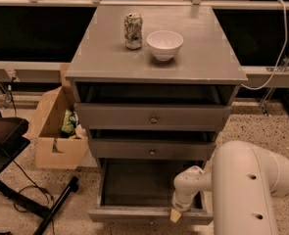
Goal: Open bottom drawer
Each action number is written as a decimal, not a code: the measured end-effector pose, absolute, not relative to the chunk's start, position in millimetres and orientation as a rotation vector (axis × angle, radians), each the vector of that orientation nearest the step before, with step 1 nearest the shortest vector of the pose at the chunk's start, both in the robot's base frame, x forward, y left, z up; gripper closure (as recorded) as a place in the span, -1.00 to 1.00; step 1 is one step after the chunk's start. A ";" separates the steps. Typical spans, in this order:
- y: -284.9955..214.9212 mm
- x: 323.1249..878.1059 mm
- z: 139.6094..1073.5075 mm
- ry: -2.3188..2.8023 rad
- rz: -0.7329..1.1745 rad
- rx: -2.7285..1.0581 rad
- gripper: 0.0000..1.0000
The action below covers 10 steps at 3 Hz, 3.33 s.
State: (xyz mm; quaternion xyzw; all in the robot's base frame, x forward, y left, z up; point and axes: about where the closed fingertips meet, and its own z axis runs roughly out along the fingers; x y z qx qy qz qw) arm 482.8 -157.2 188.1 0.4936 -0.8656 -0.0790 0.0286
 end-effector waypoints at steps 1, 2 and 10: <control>-157.0 481.1 186.9 -2.668 -0.246 1.522 -1.00; -157.0 481.1 186.9 -2.668 -0.246 1.522 -1.00; -172.3 404.8 180.9 -2.687 -0.521 1.295 -1.00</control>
Offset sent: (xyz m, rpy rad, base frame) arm -0.0016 0.0002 -0.0013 0.0002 0.0030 0.0005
